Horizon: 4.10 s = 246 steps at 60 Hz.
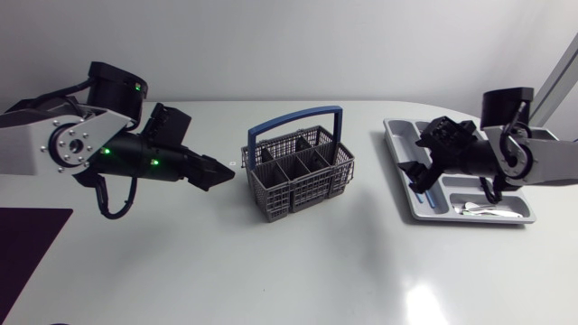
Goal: Unload the cutlery basket into the drawer organizer.
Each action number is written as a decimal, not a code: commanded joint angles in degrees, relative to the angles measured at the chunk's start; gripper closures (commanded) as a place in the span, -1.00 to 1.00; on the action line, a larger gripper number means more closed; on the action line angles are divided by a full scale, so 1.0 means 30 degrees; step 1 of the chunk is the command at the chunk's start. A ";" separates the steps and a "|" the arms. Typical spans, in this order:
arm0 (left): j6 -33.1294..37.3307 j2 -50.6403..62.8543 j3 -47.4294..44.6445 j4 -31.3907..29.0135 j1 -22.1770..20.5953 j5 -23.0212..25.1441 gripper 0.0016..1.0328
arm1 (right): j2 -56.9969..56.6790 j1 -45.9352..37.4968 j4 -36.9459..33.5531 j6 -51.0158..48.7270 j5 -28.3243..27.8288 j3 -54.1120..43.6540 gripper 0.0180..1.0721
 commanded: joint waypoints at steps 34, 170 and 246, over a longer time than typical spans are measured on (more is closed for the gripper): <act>-0.0782 0.4276 0.0442 0.2077 -0.0881 -0.0442 -0.21 | 0.7519 0.4064 -0.2990 0.6800 -0.0597 0.7367 0.51; 0.0273 0.4862 0.1263 0.2341 0.2254 0.0378 -0.28 | 0.3945 0.7990 -0.3195 0.7386 0.0487 0.3353 -0.30; 0.1240 -1.0695 -0.5007 -0.0853 0.5389 0.0114 -0.90 | -1.3340 0.1457 -0.2228 0.7826 0.3388 -0.5670 -0.91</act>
